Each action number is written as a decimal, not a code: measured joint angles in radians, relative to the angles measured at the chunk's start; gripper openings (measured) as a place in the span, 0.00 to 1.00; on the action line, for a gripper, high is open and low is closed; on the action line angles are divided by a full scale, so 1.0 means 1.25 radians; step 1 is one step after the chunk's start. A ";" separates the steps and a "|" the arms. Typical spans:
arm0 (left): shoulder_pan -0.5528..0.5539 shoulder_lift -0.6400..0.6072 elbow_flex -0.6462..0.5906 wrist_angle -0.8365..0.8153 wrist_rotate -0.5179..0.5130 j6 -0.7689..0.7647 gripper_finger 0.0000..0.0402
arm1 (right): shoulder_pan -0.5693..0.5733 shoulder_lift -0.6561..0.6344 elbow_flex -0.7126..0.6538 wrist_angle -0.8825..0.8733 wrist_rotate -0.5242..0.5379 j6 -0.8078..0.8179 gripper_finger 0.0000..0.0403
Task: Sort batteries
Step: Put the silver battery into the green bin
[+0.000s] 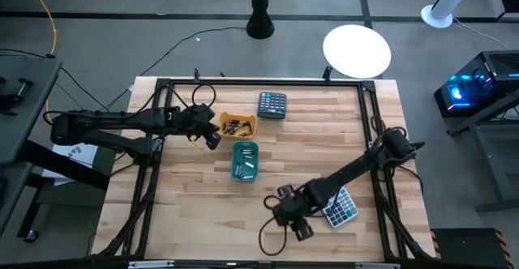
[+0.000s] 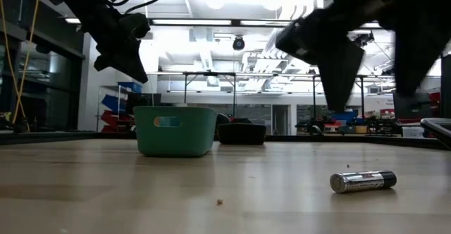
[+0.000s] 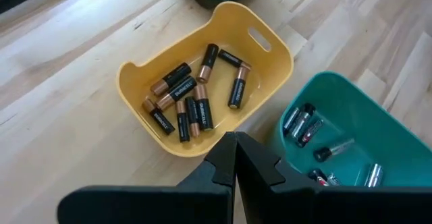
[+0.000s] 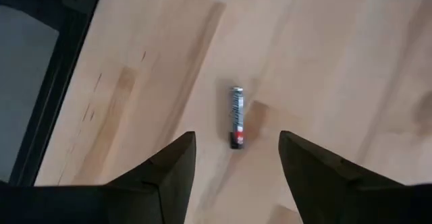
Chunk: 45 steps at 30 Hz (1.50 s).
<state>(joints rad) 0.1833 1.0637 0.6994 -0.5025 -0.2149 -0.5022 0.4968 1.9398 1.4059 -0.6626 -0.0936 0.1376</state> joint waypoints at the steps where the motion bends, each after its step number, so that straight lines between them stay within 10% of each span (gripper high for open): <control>1: 0.000 0.000 0.000 0.000 0.000 0.000 0.00 | 0.006 0.008 0.000 0.004 0.008 0.012 0.51; 12: 0.000 0.000 0.000 -0.001 0.022 0.002 0.00 | 0.022 0.111 0.004 0.029 0.072 0.074 0.46; 18: 0.000 0.000 0.000 -0.001 0.024 -0.002 0.00 | 0.008 0.123 0.006 -0.018 0.134 0.102 0.10; 29: 0.000 0.000 0.000 0.037 0.024 -0.014 0.00 | -0.237 -0.019 -0.002 -0.147 0.335 0.009 0.02; 39: 0.000 0.000 0.000 0.025 0.046 -0.071 0.00 | -0.389 -0.076 0.001 0.166 0.059 0.033 0.01; 45: -0.008 0.000 0.000 0.018 0.046 -0.141 0.00 | -0.386 -0.043 0.001 0.255 0.063 0.072 0.18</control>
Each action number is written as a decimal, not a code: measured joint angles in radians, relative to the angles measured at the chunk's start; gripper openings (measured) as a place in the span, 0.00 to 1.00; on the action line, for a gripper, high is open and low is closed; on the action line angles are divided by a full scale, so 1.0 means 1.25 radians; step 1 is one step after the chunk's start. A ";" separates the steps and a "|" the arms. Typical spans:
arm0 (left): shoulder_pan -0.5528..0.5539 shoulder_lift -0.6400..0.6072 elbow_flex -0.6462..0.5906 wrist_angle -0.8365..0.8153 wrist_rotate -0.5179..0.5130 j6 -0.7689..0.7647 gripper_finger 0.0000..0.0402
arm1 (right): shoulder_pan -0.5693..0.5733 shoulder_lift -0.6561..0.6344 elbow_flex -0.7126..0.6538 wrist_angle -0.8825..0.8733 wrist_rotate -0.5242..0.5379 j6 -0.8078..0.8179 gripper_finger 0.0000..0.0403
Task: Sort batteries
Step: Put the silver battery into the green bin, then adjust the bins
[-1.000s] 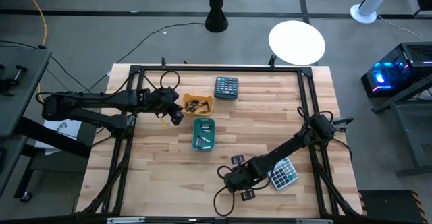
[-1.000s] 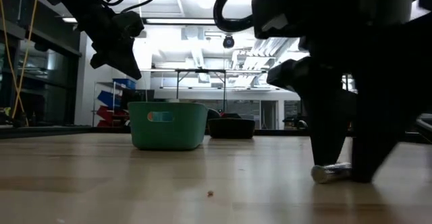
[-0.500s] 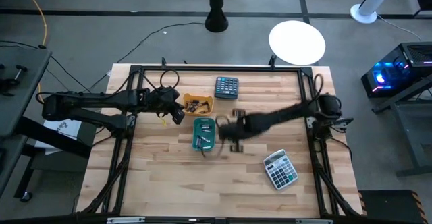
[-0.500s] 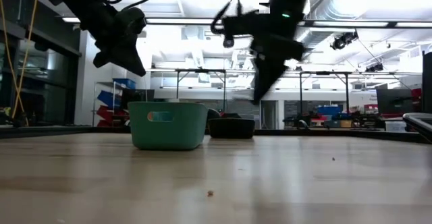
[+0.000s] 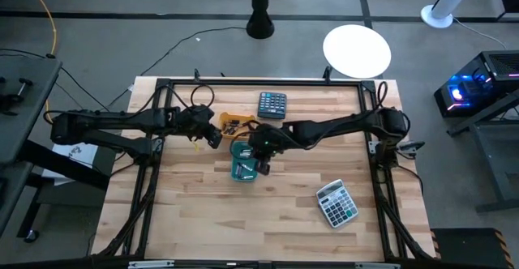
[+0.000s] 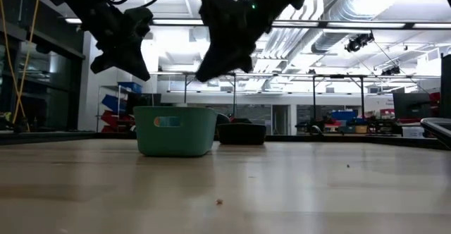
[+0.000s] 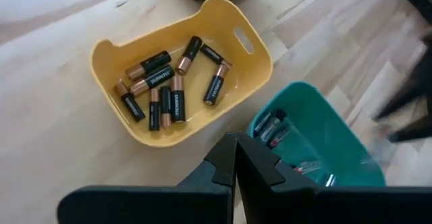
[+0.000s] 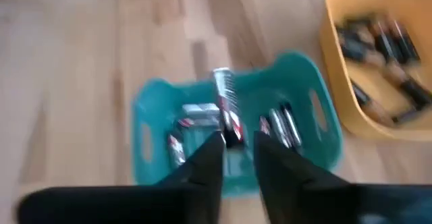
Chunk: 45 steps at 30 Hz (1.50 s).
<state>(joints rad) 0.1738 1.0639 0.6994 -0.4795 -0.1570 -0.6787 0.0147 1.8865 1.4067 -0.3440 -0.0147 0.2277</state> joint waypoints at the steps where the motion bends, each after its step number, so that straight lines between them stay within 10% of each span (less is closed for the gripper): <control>1: -0.004 0.000 0.000 -0.002 0.000 -0.012 0.00 | 0.000 0.003 -0.001 -0.013 0.011 0.008 0.22; 8: -0.085 0.001 -0.018 0.002 -0.004 -0.126 0.00 | -0.027 0.003 -0.001 -0.078 0.006 -0.056 0.47; 18: -0.281 0.130 -0.181 0.227 0.014 -0.393 0.00 | -0.099 -0.129 -0.001 -0.362 0.070 -0.132 0.44; 35: -0.086 0.570 0.106 0.402 0.103 -0.006 0.00 | -0.157 -0.413 -0.001 -0.502 0.224 0.055 0.34; 45: -0.010 0.628 0.262 0.338 0.248 0.086 0.00 | -0.094 -0.437 -0.002 -0.535 0.230 0.105 0.34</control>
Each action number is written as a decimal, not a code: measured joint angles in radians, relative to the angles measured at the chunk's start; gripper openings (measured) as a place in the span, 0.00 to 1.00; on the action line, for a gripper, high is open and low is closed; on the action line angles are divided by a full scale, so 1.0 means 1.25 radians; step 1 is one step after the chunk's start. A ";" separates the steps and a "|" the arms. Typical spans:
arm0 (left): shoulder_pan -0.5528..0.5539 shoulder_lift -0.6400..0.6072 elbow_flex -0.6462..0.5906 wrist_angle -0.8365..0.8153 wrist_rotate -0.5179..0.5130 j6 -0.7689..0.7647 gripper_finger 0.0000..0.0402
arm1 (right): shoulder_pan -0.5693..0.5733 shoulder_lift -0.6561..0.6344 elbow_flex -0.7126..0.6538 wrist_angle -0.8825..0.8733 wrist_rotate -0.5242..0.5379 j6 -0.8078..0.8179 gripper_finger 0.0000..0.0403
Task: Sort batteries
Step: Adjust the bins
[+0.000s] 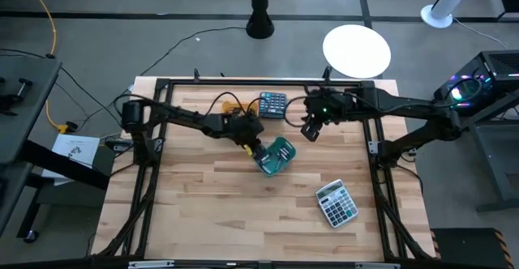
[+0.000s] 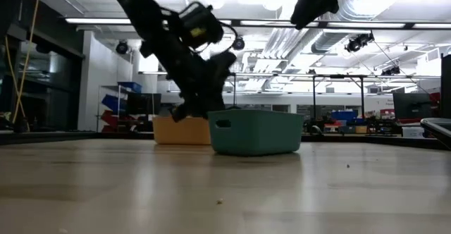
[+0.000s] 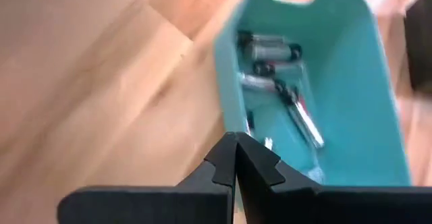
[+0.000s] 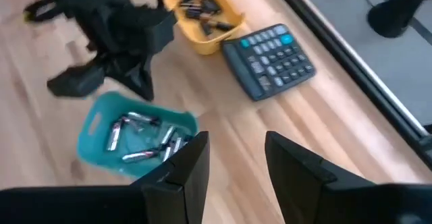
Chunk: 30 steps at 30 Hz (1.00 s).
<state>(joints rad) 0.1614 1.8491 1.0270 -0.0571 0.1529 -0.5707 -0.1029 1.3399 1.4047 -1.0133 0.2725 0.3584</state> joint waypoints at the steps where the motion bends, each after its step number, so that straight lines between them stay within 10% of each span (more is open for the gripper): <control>1: -0.005 -0.015 0.000 -0.020 0.000 0.010 0.00 | 0.008 0.000 -0.005 0.004 -0.001 0.000 0.34; 7: -0.054 -0.143 0.000 -0.209 -0.053 0.080 0.00 | 0.035 0.000 -0.118 0.105 -0.130 0.031 0.34; 15: -0.025 -0.323 -0.001 -0.321 -0.464 0.173 0.00 | 0.081 0.002 -0.391 0.406 -0.214 0.202 0.34; 23: 0.236 -0.202 -0.001 -0.327 -0.236 0.225 0.00 | 0.113 0.002 -0.424 0.514 -0.211 0.273 0.34; 30: 0.267 -0.079 -0.001 -0.295 -0.138 0.194 0.00 | 0.116 0.001 -0.401 0.521 -0.176 0.274 0.34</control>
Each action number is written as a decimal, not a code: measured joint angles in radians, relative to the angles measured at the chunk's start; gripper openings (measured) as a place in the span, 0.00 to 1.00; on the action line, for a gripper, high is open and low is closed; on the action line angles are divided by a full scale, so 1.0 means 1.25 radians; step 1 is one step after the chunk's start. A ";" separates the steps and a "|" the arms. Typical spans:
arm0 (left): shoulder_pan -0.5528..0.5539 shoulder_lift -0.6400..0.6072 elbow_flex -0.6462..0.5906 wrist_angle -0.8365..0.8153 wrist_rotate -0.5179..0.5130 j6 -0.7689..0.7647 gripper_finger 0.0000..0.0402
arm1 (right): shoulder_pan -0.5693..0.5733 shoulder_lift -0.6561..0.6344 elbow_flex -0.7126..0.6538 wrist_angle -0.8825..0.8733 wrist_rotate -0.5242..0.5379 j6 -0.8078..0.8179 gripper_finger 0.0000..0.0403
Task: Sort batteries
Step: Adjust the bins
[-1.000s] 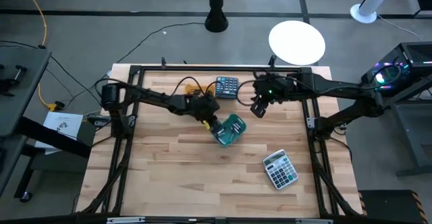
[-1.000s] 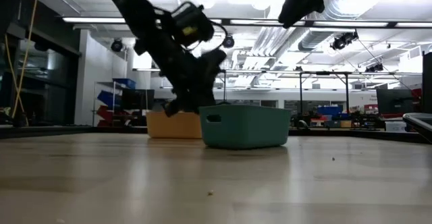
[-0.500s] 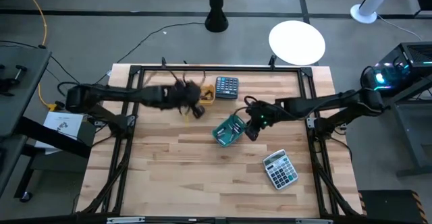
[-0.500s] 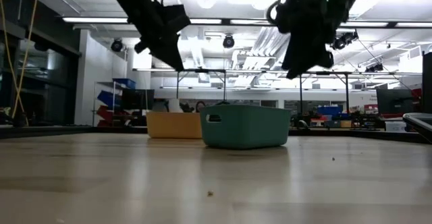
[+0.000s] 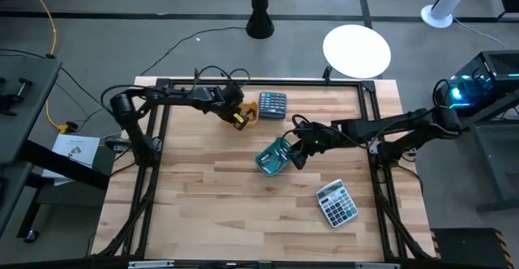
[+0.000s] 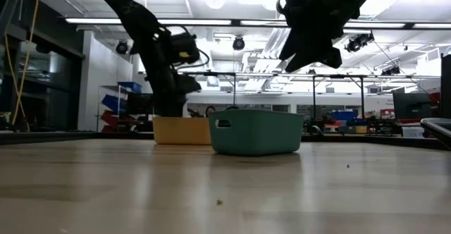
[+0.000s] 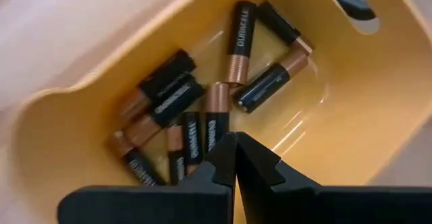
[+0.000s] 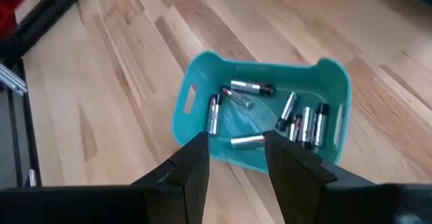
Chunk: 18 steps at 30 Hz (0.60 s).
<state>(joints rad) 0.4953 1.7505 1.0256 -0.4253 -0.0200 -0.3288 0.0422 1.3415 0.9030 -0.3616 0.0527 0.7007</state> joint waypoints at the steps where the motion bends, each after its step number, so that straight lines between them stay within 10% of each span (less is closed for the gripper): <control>1: 0.000 0.009 0.000 0.007 0.003 0.000 0.00 | 0.000 0.000 0.000 0.004 0.000 0.002 0.34; 18: -0.146 -0.080 0.001 -0.190 0.086 0.000 0.00 | 0.009 0.000 0.001 -0.006 -0.008 0.026 0.34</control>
<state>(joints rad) 0.3128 1.6502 1.0271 -0.6632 0.0870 -0.3284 0.0540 1.3415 0.9039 -0.3689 0.0428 0.7334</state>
